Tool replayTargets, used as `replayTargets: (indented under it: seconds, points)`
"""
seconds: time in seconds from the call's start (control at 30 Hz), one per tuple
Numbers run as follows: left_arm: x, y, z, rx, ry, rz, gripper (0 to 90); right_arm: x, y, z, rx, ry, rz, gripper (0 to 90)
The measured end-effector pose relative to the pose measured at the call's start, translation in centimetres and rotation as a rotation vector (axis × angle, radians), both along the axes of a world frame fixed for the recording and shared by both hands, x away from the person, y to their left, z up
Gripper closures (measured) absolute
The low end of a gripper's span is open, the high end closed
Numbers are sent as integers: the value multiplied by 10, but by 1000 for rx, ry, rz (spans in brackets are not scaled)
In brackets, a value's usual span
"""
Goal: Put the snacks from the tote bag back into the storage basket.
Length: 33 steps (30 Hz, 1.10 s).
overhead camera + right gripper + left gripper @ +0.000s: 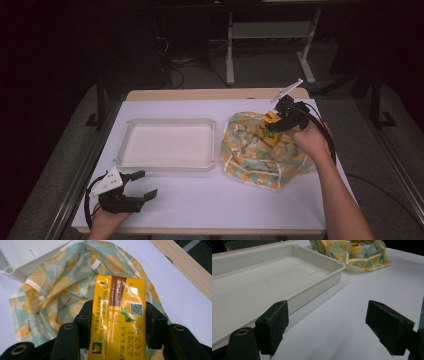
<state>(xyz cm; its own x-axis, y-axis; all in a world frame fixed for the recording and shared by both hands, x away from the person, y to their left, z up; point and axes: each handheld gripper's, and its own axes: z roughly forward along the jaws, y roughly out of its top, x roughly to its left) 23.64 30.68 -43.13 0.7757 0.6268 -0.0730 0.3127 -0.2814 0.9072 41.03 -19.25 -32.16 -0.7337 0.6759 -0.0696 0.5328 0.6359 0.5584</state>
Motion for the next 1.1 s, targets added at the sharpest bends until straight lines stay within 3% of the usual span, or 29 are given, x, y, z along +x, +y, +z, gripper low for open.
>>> replayTargets:
  seconds: [0.53, 1.1]
  points:
    - [0, 0, 0, -4, 3, 4, 183, -13, 20, 27, -2, -17, 120, 500]
    - [0, 0, 0, -2, 0, 1, 182, -20, 44, 39, 14, -12, 211, 501]
